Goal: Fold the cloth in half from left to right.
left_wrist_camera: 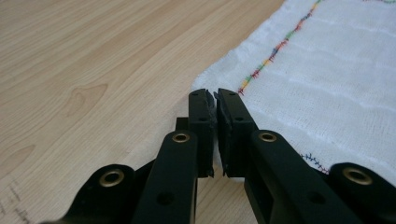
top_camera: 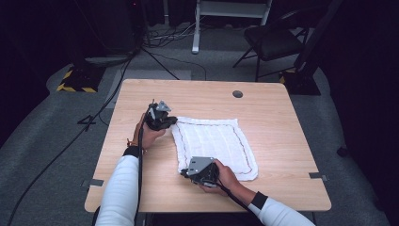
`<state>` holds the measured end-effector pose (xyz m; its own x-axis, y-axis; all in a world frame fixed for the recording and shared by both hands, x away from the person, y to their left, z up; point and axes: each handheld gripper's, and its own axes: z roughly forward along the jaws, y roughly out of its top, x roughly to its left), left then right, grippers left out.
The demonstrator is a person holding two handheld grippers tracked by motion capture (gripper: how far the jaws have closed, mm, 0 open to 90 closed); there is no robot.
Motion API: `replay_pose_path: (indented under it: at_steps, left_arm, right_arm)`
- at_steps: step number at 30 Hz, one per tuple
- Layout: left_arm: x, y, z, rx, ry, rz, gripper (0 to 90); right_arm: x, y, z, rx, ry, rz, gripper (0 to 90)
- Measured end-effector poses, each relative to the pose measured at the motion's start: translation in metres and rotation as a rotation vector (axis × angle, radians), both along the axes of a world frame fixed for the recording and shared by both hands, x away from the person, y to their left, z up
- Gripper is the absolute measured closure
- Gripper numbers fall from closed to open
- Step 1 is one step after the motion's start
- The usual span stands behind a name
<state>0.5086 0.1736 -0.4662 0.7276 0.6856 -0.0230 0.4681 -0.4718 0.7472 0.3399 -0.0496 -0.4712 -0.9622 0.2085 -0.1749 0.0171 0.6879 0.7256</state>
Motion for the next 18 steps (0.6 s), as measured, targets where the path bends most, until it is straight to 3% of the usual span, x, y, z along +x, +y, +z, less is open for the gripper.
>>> replay_pose_path:
  at_steps: [4, 8, 13, 16, 18]
  left_arm:
    - [-0.002, 0.006, 0.002, -0.011, 0.007, 0.016, 84.8]
    - [-0.002, 0.005, 0.008, -0.055, -0.007, 0.021, 84.8]
    - [0.0, -0.011, 0.019, -0.084, -0.043, 0.02, 85.0]
    - [0.002, -0.025, 0.025, -0.062, -0.069, 0.008, 85.1]
    - [0.003, -0.035, 0.025, -0.073, -0.067, 0.0, 85.1]
  right_arm:
    - [-0.001, 0.002, 0.004, 0.005, -0.011, 0.005, 86.9]
    - [-0.003, 0.004, 0.007, 0.007, -0.027, 0.007, 86.9]
    - [-0.002, -0.011, 0.016, 0.037, -0.032, -0.022, 87.0]
    - [0.002, -0.027, 0.023, 0.068, -0.022, -0.059, 87.0]
    - [0.002, -0.036, 0.026, 0.079, -0.023, -0.077, 87.0]
